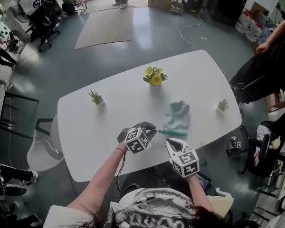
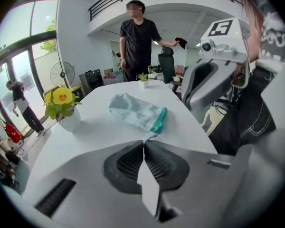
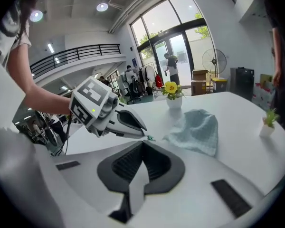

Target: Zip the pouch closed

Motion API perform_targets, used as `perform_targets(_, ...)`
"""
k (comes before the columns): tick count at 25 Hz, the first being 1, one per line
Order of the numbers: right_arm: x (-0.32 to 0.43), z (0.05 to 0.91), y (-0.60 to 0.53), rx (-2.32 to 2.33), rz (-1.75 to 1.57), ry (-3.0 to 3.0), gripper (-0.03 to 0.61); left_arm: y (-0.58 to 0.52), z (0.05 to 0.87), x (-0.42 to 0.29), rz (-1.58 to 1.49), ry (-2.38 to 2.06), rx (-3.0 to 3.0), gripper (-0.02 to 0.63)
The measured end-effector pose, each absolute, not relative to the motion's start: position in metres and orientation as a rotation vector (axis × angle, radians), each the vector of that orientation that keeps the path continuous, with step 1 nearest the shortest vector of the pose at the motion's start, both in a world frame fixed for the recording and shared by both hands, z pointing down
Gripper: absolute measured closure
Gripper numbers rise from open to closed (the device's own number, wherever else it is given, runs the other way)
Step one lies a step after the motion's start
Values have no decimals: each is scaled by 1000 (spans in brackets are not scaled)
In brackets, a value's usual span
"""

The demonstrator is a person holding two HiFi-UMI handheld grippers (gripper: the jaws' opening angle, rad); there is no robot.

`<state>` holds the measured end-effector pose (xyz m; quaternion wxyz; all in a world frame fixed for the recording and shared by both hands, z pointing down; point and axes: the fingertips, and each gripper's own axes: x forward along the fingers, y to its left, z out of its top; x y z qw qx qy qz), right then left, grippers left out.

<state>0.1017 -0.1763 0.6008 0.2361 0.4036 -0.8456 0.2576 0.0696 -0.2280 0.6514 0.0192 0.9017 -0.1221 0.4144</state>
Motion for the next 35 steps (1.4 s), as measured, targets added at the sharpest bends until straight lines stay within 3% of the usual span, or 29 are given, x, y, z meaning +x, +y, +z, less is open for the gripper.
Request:
perform_targets(2,99,610,-175,1076,758,-2309,575,-223,645,77,1240,-395,2774,598)
perform_targets(4,97,619,-173,1044,793,-2292,522,-218,640,83,1187,-406,2742,598)
perform_targets(10,95,635,-178,1054,857,-2235,492,-206,632,95,1118,-416,2697,600)
perform_targets(14,99,640,-180,1090,891,-2206,495,-201,627,100,1052,-415,2677,600)
perform_targets(23,115,638,-183,1183,986,-2185,572,-193,628,106,1031,-401,2663,600)
perform_targets(35,126,642,-178,1176,970,-2146,580,-189,635,104,1069,-406,2660,603)
